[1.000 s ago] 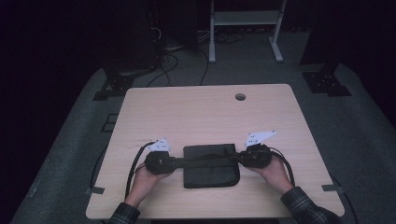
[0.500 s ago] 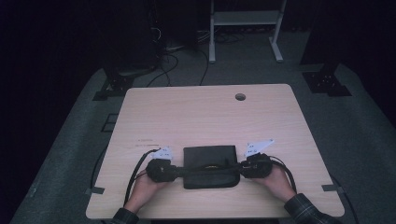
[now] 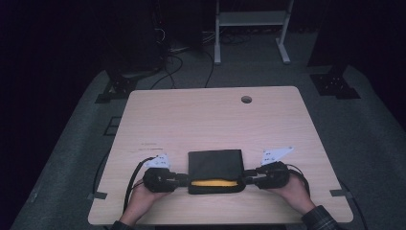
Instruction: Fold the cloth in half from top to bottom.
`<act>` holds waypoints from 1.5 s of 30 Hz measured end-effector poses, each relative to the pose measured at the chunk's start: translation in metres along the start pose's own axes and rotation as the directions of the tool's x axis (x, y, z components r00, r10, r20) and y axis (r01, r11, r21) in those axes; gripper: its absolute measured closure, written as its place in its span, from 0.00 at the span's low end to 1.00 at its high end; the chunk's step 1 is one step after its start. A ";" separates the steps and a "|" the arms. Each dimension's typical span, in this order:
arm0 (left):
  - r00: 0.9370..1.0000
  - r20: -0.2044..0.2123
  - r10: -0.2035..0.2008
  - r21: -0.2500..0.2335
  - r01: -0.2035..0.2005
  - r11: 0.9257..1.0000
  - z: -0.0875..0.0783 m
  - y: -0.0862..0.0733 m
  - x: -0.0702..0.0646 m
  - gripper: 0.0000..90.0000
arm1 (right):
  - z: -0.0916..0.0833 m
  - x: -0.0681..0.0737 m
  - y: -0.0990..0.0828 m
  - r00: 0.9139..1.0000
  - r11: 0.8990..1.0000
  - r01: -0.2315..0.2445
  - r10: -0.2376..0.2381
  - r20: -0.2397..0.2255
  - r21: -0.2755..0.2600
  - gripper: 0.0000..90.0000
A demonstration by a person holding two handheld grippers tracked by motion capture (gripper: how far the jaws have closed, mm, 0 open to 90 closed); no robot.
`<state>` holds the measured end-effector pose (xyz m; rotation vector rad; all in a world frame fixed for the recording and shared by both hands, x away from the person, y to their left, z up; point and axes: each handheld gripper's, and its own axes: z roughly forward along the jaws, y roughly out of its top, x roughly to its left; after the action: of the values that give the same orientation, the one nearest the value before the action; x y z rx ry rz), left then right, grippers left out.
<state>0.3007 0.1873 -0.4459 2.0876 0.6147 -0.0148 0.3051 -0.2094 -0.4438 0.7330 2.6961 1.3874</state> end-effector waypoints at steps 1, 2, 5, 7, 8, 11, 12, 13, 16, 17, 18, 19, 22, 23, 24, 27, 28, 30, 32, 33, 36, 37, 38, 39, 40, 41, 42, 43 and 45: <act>1.000 -0.004 -0.001 -0.002 0.001 1.000 -0.001 0.000 0.000 0.79 | -0.004 -0.001 -0.001 1.000 1.000 -0.001 0.001 0.006 -0.011 0.77; 1.000 -0.006 -0.003 -0.005 0.003 1.000 -0.001 0.001 0.001 0.80 | -0.007 -0.002 -0.001 1.000 1.000 -0.004 0.004 0.013 -0.019 0.79; 1.000 -0.017 -0.005 -0.005 0.005 1.000 0.001 0.004 0.004 0.82 | -0.011 -0.006 0.000 0.999 0.999 -0.017 0.019 0.027 -0.039 0.84; 1.000 -0.020 -0.006 -0.011 0.006 1.000 0.004 0.007 0.007 0.83 | -0.009 -0.010 0.002 0.999 0.999 -0.017 0.018 0.031 -0.050 0.84; 1.000 -0.021 -0.006 -0.010 0.005 1.000 0.005 0.008 0.007 0.83 | -0.007 -0.011 0.005 1.000 0.999 -0.014 0.015 0.018 -0.051 0.83; 1.000 -0.028 -0.008 -0.009 0.007 1.000 0.011 0.011 0.010 0.83 | 0.002 -0.011 0.010 1.000 0.999 0.001 -0.001 0.005 -0.044 0.83; 1.000 -0.028 -0.010 -0.004 0.010 1.000 0.014 0.012 0.011 0.83 | 0.007 -0.010 0.012 1.000 0.999 0.003 -0.003 -0.004 -0.040 0.83; 1.000 -0.029 -0.011 0.006 0.012 1.000 0.018 0.012 0.013 0.83 | 0.011 -0.010 0.014 1.000 1.000 0.008 -0.008 -0.007 -0.029 0.83; 1.000 -0.018 -0.014 0.045 0.014 0.999 0.030 0.011 0.013 0.83 | 0.029 -0.010 0.016 1.000 1.000 0.023 -0.023 -0.021 0.016 0.85; 1.000 -0.013 -0.012 0.063 0.012 0.998 0.033 0.009 0.011 0.84 | 0.033 -0.009 0.016 0.999 0.999 0.029 -0.028 -0.026 0.026 0.86; 1.000 -0.010 -0.006 0.076 0.007 0.997 0.035 0.008 0.009 0.84 | 0.038 -0.008 0.016 0.999 0.998 0.042 -0.040 -0.033 0.048 0.87; 1.000 -0.008 -0.003 0.088 0.003 0.996 0.036 0.007 0.008 0.84 | 0.042 -0.006 0.015 0.998 0.997 0.051 -0.048 -0.040 0.065 0.87; 1.000 -0.008 0.013 0.110 -0.012 0.994 0.035 0.001 0.001 0.84 | 0.048 -0.001 0.010 0.996 0.992 0.071 -0.065 -0.060 0.107 0.88; 1.000 -0.011 0.017 0.115 -0.016 0.993 0.034 0.000 0.000 0.84 | 0.049 0.001 0.008 0.995 0.990 0.077 -0.070 -0.066 0.122 0.88; 1.000 -0.013 0.019 0.118 -0.017 0.993 0.034 -0.001 -0.001 0.84 | 0.050 0.003 0.007 0.995 0.988 0.083 -0.076 -0.063 0.129 0.88; 1.000 -0.018 0.020 0.123 -0.018 0.992 0.034 -0.003 -0.003 0.84 | 0.049 0.004 0.005 0.995 0.987 0.086 -0.079 -0.059 0.132 0.88; 1.000 -0.018 0.021 0.123 -0.018 0.992 0.034 -0.003 -0.003 0.84 | 0.050 0.004 0.005 0.995 0.988 0.084 -0.077 -0.059 0.133 0.88; 1.000 -0.012 0.022 0.118 -0.020 0.993 0.034 -0.003 -0.003 0.81 | 0.049 0.004 0.005 0.995 0.987 0.089 -0.083 -0.056 0.130 0.85; 1.000 -0.010 0.021 0.103 -0.020 0.995 0.031 -0.002 -0.004 0.77 | 0.046 0.004 0.006 0.996 0.990 0.081 -0.076 -0.045 0.118 0.81; 1.000 -0.014 0.024 0.094 -0.023 0.995 0.029 -0.001 -0.004 0.73 | 0.044 0.004 0.007 0.996 0.991 0.082 -0.079 -0.031 0.110 0.77; 0.998 -0.057 0.022 0.074 -0.018 0.997 0.024 0.000 -0.004 0.56 | 0.037 0.000 0.007 0.997 0.994 0.076 -0.078 0.022 0.074 0.64; 0.997 -0.073 0.016 0.070 -0.011 0.997 0.022 0.000 -0.003 0.51 | 0.036 -0.002 0.007 0.996 0.995 0.075 -0.078 0.042 0.064 0.59; 0.996 -0.089 0.015 0.064 -0.009 0.998 0.020 0.000 -0.001 0.44 | 0.033 -0.004 0.007 0.995 0.996 0.068 -0.072 0.067 0.057 0.55; 0.994 -0.110 0.014 0.056 -0.007 0.998 0.017 0.000 0.000 0.39 | 0.031 -0.006 0.006 0.994 0.997 0.065 -0.069 0.087 0.050 0.51; 0.992 -0.122 0.011 0.050 -0.005 0.999 0.016 -0.001 0.001 0.35 | 0.028 -0.008 0.006 0.991 0.997 0.060 -0.065 0.117 0.042 0.46; 0.989 -0.149 0.008 0.045 -0.002 0.999 0.014 -0.001 0.003 0.31 | 0.026 -0.010 0.005 0.990 0.998 0.054 -0.059 0.132 0.040 0.43; 0.987 -0.162 0.012 0.043 -0.005 0.999 0.012 -0.001 0.004 0.26 | 0.022 -0.013 0.004 0.987 0.999 0.043 -0.047 0.152 0.029 0.38; 0.984 -0.180 0.011 0.044 -0.003 0.999 0.011 -0.002 0.005 0.22 | 0.020 -0.014 0.003 0.986 0.999 0.028 -0.031 0.163 0.021 0.35; 0.981 -0.196 0.000 0.049 0.009 0.999 0.007 -0.003 0.008 0.14 | 0.013 -0.019 0.001 0.982 1.000 -0.006 0.006 0.188 -0.001 0.27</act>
<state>0.3083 0.1861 -0.4542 2.1514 0.7440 0.1768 0.3258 -0.2071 -0.4544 0.8271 2.5507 1.2498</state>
